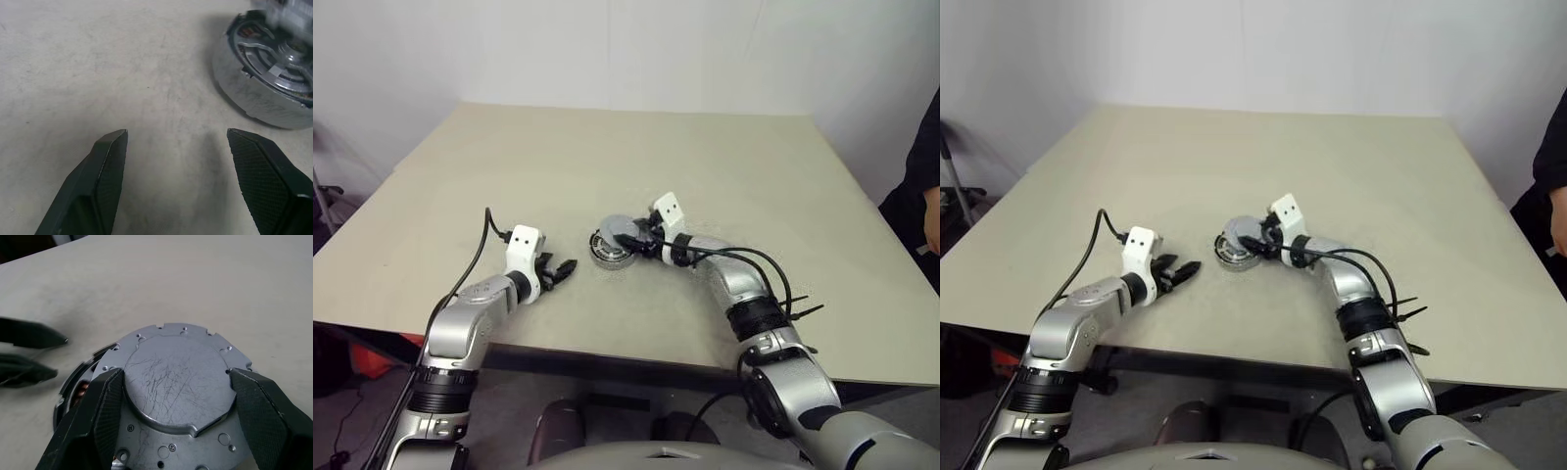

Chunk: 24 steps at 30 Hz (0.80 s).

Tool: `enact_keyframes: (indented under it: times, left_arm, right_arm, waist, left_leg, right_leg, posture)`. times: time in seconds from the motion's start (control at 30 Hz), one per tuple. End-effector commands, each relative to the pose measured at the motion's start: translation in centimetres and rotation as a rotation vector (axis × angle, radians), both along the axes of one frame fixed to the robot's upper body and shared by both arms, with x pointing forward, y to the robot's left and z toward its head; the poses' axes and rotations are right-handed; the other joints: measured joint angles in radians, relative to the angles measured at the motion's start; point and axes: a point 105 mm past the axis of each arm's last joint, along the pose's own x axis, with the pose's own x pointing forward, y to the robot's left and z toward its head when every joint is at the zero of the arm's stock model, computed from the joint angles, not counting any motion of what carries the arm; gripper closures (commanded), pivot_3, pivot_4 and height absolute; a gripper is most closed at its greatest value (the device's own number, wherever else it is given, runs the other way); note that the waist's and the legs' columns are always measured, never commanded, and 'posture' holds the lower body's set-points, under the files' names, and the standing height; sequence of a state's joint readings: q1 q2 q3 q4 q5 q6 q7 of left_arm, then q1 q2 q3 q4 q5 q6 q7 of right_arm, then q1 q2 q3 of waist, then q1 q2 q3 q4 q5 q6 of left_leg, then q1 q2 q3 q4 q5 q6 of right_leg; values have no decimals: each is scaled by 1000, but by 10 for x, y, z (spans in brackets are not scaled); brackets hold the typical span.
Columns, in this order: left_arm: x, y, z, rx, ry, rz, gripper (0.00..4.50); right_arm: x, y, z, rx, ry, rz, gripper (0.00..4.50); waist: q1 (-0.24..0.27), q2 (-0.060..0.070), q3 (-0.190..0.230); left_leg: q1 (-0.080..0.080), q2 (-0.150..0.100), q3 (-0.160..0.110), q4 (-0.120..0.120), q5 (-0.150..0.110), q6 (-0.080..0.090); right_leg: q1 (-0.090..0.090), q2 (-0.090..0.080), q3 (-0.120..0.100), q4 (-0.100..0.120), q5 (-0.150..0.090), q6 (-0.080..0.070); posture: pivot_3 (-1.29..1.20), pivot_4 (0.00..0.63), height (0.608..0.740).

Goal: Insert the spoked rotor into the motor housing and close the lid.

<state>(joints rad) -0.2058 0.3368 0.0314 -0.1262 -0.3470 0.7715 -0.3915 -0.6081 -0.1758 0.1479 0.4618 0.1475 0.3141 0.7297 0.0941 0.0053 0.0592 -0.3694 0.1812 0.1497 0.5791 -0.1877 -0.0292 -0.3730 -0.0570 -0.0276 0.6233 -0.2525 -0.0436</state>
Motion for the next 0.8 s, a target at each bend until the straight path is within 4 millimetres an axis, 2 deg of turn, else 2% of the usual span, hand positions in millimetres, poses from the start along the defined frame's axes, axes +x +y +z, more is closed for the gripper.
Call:
enact_keyframes:
  times: [0.03, 0.27, 0.53, 0.8]
  left_arm:
    - [3, 2, 12, 8, -48, 2, 1079]
    - [2, 2, 12, -7, -42, -1, 1079]
    - [2, 3, 12, -1, -41, -1, 1079]
    - [1, 5, 11, 3, -35, 0, 1079]
  right_arm:
    - [-5, 8, 18, 20, -87, 78, 1504]
    - [-24, 14, 20, 19, -101, 226, 1504]
    - [-18, 11, 5, -48, -78, 192, 1504]
    - [-29, 16, 3, -38, -62, 278, 1504]
  waist:
    - [0, 0, 0]
    - [1, 0, 0]
    - [0, 0, 0]
    - [0, 0, 0]
  left_leg:
    - [0, 0, 0, 0, 0, 0]
    - [0, 0, 0, 1, -1, 2]
    - [0, 0, 0, 2, -1, 3]
    - [0, 1, 0, 2, -2, 3]
  right_leg:
    - [0, 0, 0, 0, 0, 0]
    - [0, 0, 0, 0, 0, 0]
    - [0, 0, 0, 0, 0, 0]
    - [1, 0, 0, 0, 0, 0]
  posture:
    - [0, 0, 740]
    - [0, 0, 740]
    - [0, 0, 740]
    - [0, 0, 740]
